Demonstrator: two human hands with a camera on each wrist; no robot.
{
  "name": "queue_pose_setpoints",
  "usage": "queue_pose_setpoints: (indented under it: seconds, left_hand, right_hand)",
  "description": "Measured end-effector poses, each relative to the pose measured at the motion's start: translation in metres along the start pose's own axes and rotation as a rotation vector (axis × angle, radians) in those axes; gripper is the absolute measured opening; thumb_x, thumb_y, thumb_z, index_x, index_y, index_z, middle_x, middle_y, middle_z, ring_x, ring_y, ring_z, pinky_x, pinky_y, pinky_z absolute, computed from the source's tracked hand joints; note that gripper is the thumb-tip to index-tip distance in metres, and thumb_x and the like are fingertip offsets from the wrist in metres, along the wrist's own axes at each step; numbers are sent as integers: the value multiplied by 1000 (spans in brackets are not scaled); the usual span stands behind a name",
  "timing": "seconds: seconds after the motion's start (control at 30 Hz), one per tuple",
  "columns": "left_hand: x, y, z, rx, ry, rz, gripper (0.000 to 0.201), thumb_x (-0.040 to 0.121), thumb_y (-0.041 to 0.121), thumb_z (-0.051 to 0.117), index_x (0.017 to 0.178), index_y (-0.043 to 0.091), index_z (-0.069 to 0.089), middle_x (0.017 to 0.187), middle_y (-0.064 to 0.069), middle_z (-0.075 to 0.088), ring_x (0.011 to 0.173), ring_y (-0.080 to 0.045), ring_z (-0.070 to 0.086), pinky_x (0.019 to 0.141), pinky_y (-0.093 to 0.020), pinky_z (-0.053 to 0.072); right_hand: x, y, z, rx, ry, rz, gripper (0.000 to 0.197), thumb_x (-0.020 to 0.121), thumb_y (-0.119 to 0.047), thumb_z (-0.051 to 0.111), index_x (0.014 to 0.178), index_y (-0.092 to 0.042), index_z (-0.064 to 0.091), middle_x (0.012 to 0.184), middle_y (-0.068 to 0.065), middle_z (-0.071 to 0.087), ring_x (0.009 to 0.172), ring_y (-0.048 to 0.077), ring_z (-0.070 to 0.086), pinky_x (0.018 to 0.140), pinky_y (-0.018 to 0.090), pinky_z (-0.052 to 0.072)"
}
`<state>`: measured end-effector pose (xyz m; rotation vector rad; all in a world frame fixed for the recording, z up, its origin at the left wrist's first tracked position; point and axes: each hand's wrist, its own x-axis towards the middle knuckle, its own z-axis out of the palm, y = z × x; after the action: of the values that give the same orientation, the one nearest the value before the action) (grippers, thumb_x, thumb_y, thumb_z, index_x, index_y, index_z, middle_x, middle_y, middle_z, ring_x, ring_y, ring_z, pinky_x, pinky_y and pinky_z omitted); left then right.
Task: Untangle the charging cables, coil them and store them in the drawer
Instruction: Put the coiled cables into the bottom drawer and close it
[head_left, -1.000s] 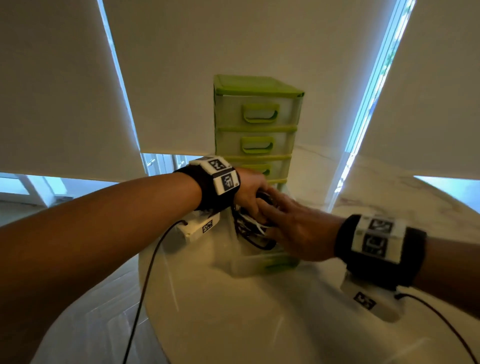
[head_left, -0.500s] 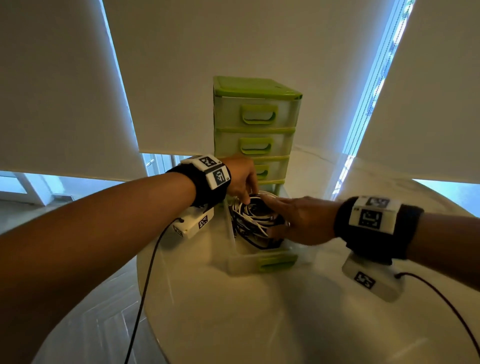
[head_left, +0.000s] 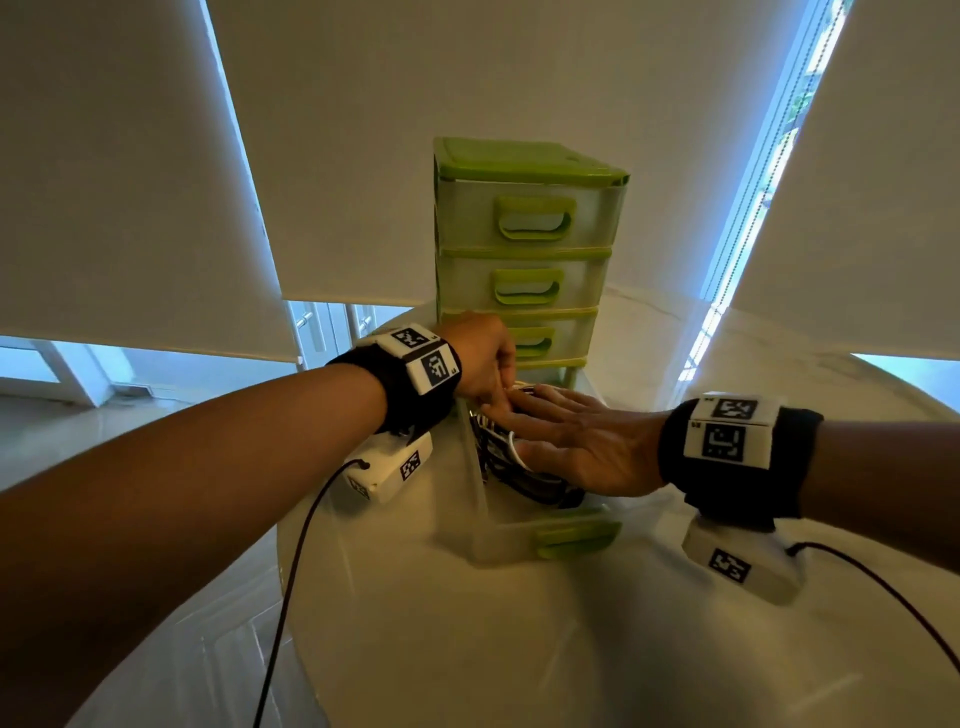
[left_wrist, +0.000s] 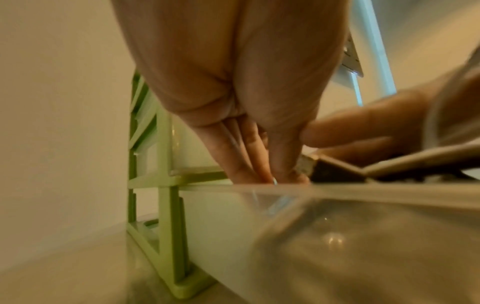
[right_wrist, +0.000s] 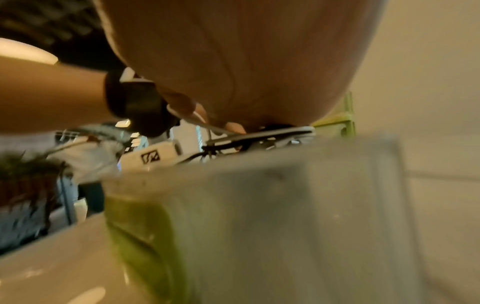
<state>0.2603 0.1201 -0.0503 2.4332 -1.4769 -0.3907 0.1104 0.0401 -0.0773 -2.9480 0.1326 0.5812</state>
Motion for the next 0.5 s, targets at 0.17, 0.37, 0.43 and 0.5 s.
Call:
queue_pose_setpoints:
  seconds: [0.17,0.37,0.43,0.5]
  left_hand:
    - [-6,3,0,189,9,77,14,77,17,78,89,12,71,87,-3,71,82,-19,65,70,-28,52]
    - [-32,32,-53,138,298,248,14,82,28,75,84,15,71,76,7,62,73,-12,59,61,-23,47]
    - [-37,45,-77,134,603,312,13,84,29,70,93,19,69,92,4,65,91,-15,59,77,-29,49]
    - [-31,53,-95,269,783,306,36,83,35,68,116,25,60,120,1,56,120,-21,45,94,-32,39]
  right_hand:
    - [-7,4,-5,327,73,-58,52,97,-44,11,148,-52,9,161,-14,-6,147,7,-6,109,25,-8]
    - [-10,0,-5,216,64,-54,46,104,-46,14,149,-49,7,161,-16,-7,146,7,-9,112,29,-10]
    - [-11,-1,-4,191,74,-46,53,101,-51,15,151,-43,-1,160,-15,-7,147,6,-9,113,28,-10]
    - [-10,-2,-2,145,92,-33,60,99,-55,17,152,-37,-8,161,-13,-8,147,8,-9,117,29,-8]
